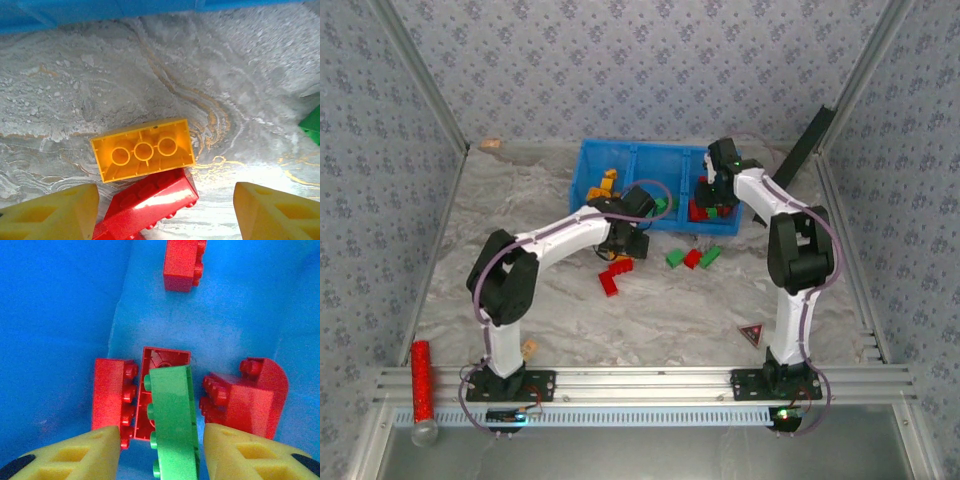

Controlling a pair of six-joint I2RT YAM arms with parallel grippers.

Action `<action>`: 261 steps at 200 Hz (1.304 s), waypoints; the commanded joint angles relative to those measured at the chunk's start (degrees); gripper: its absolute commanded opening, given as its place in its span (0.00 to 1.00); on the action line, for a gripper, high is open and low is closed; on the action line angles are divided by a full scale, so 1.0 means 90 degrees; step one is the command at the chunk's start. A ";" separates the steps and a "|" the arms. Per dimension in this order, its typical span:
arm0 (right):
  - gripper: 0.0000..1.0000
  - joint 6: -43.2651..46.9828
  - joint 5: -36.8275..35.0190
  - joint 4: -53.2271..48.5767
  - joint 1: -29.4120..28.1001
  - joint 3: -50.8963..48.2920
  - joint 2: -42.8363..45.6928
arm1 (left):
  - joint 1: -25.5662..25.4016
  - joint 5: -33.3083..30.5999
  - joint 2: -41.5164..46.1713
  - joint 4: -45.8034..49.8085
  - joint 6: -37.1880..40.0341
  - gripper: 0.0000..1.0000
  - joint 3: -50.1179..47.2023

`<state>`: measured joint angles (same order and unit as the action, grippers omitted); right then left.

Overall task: Sort the legos into containers by color
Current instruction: Pick up the lego from the container.

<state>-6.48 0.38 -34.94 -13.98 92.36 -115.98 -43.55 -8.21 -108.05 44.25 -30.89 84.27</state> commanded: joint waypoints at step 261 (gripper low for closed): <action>0.23 0.0047 -0.0682 -0.1717 -0.0365 0.0929 0.1044 | 0.1786 0.0150 0.2532 0.0285 0.1174 0.77 0.0060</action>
<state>-4.91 -7.75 -47.00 -16.67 98.17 -110.69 -32.16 -8.10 -89.12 45.30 -25.06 81.71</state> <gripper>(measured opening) 0.271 0.760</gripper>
